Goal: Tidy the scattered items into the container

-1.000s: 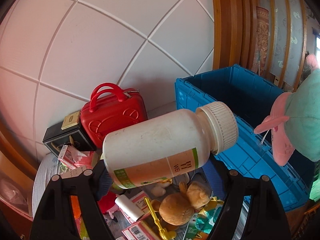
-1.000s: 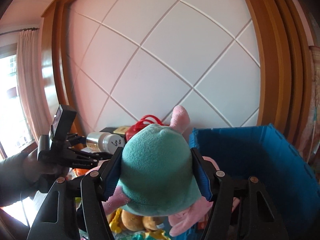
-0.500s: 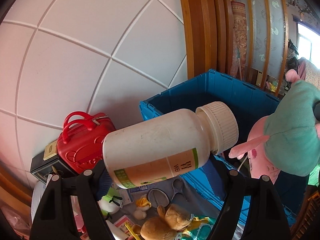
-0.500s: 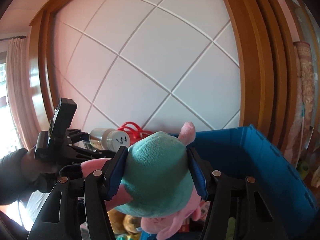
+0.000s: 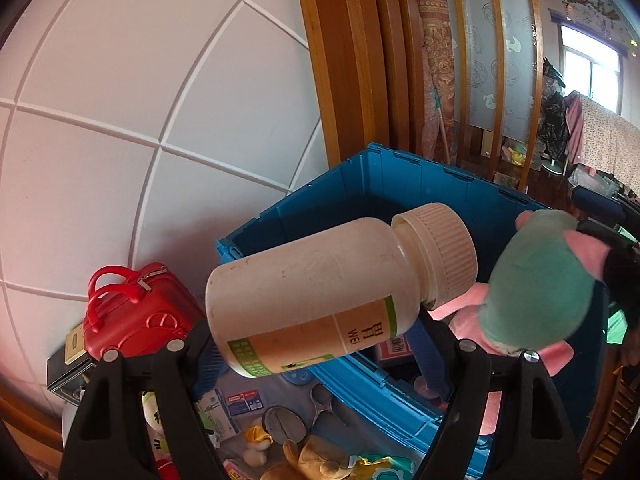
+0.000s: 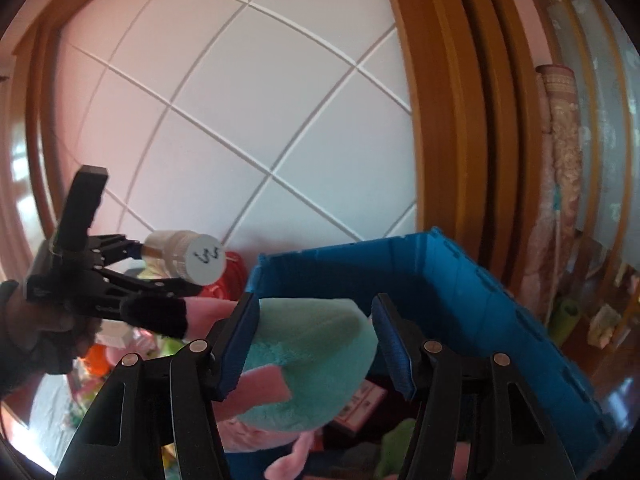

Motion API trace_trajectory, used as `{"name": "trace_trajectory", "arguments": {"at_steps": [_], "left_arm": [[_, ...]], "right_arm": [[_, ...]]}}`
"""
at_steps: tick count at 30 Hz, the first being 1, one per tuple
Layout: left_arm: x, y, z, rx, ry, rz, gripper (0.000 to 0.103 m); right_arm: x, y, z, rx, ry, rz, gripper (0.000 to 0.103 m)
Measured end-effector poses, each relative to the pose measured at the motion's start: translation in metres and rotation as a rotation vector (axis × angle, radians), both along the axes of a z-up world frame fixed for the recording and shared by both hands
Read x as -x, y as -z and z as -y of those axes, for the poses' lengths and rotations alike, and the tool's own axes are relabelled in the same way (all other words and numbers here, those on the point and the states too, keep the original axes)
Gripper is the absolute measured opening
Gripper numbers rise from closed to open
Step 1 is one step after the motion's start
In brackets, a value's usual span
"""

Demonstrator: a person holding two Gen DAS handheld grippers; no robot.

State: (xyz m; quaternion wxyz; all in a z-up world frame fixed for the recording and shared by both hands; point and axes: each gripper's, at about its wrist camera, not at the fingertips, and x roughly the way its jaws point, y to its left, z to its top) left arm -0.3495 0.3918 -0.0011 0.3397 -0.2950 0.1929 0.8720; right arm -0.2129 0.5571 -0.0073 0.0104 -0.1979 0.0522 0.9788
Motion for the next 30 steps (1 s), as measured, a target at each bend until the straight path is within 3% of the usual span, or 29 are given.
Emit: {"name": "trace_trajectory", "arguments": {"at_steps": [2, 5, 20, 25, 30], "left_arm": [[-0.003, -0.003, -0.007, -0.015, 0.008, -0.004, 0.080], [-0.009, -0.006, -0.017, -0.015, 0.035, -0.003, 0.090], [-0.030, -0.014, -0.027, -0.033, 0.041, 0.012, 0.090], [-0.040, -0.015, -0.007, -0.048, -0.014, 0.040, 0.090], [-0.047, -0.005, 0.035, -0.080, -0.114, 0.141, 0.090]], "right_arm": [[-0.005, 0.001, -0.008, -0.001, 0.045, -0.003, 0.091], [-0.012, 0.001, -0.016, 0.009, 0.046, -0.003, 0.092], [-0.035, 0.000, -0.019, 0.017, 0.029, -0.003, 0.092], [-0.040, -0.003, -0.008, 0.023, 0.004, 0.003, 0.100], [-0.045, -0.009, 0.018, 0.049, -0.040, 0.024, 0.103]]}}
